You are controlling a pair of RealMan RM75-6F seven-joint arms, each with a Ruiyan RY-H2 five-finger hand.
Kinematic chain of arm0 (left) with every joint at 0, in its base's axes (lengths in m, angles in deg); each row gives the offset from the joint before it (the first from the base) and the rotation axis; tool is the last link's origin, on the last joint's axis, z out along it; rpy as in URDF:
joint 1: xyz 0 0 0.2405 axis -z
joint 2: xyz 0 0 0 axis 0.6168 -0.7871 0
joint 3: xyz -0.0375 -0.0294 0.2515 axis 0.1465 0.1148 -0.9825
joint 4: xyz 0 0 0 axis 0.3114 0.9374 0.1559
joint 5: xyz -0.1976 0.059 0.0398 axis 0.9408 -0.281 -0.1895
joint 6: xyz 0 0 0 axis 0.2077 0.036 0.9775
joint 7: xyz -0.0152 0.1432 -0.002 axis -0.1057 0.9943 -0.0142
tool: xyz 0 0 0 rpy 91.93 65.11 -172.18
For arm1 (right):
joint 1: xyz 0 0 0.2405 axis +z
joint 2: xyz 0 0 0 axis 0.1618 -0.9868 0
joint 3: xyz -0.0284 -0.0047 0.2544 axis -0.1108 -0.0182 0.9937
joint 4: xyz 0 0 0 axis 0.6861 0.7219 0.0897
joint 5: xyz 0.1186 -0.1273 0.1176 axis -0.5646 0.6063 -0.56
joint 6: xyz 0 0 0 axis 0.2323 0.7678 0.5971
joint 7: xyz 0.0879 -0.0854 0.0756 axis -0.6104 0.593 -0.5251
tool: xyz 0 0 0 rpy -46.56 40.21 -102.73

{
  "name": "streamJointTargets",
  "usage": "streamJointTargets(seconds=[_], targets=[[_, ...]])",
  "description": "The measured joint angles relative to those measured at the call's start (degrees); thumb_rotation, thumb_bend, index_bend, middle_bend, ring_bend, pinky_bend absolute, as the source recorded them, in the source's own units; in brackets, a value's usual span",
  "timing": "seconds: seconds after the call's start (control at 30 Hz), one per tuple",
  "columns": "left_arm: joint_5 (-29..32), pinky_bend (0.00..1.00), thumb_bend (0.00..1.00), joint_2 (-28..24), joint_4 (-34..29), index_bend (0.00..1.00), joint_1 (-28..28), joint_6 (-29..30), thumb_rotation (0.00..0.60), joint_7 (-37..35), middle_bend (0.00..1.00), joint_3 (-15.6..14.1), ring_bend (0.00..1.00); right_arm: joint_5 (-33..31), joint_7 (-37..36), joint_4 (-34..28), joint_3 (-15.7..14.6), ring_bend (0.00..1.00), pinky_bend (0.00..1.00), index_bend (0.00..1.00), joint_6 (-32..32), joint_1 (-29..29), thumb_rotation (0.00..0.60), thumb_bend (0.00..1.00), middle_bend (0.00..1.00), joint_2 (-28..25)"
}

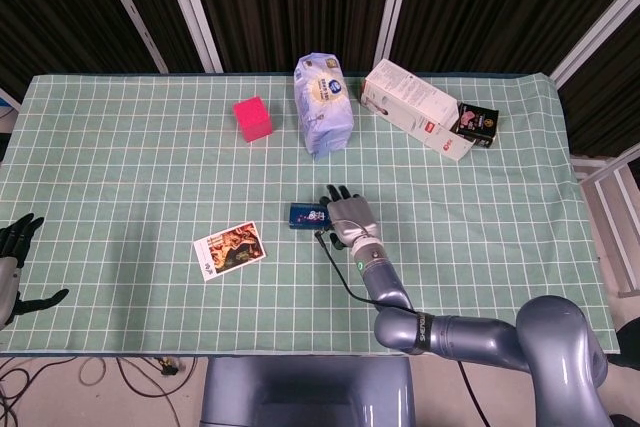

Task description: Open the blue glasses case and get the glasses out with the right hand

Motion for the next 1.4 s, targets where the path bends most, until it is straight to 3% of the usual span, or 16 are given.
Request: streamJointTargets(seconds=[0.4,1.4], targets=[[0.5,0.0,0.0,-0.3,-0.1,0.0,0.0,-0.3,0.6,-0.8,0.0,0.1,0.0,-0.2,-0.1,3.3,-0.4,0.0,0.24,0.23,0.0,1.7,0.6,0.47,0.0,1.9],[0.8,0.0,0.0,-0.6,-0.4,0.0,0.0,-0.6,0.6,-1.6,0.0,0.2,0.0,-2.1,0.4,3.5,-1.0,0.0,0.24,0.26,0.8,2.3,0.6,0.51,0.0,2.1]])
